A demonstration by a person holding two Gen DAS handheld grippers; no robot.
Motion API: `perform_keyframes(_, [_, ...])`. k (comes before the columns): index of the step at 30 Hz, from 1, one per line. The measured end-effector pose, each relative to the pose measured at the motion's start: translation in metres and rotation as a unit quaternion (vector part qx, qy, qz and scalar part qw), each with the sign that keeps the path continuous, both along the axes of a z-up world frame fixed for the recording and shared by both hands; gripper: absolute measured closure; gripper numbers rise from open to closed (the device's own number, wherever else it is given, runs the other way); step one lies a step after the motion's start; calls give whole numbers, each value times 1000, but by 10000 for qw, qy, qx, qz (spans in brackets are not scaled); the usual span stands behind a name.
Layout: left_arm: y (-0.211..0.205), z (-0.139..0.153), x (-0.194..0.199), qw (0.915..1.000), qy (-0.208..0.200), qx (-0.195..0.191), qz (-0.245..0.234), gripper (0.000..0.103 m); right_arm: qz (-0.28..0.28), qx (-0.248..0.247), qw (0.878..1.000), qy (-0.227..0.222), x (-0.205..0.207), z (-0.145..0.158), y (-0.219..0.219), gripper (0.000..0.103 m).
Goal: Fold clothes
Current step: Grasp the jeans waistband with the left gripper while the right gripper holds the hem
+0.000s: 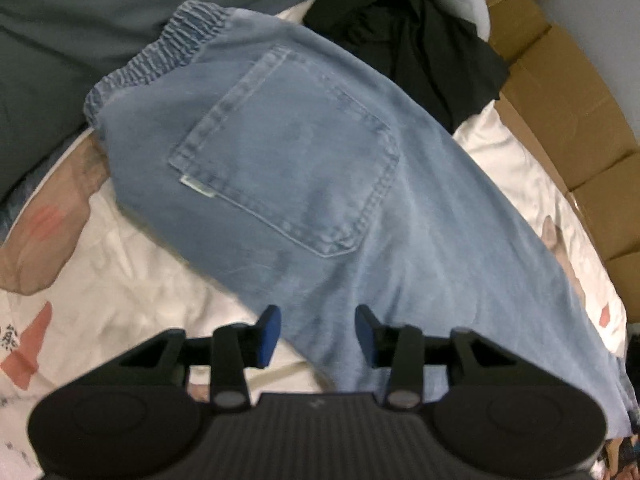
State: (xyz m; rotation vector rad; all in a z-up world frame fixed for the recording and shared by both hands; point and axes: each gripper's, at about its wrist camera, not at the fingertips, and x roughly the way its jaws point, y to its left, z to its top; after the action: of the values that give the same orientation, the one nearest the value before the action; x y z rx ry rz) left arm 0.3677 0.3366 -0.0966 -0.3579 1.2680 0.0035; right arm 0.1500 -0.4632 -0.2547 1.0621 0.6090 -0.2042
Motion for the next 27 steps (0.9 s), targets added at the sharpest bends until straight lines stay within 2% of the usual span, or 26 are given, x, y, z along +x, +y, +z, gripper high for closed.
perform_keyframes(5, [5,-12,-15,9984,-129,10,-557,58,103,-21,9999,137,4,7,0,97])
perform_keyframes(7, [5,-24,-28,9978,-37,-499,-444,59,115,-12,9998,151,4,10,0,97])
perform_keyframes(12, [-14,-51,-50,9926,-22,-1128,-447,59,150,-64,9998,140,4,14,2,97])
perform_keyframes(19, [-32,-75,-50,9920,-56,-1169,-465,60,86,37,9999,126,1,11,1,97])
perform_keyframes(23, [-41,-87,-44,9922,-153,-1124,-516,57,63,44,9999,116,3,6,0,97])
perform_keyframes(27, [-45,-94,-39,9907,-301,-1273,-366,53,18,83,9999,118,2,0,-2,97])
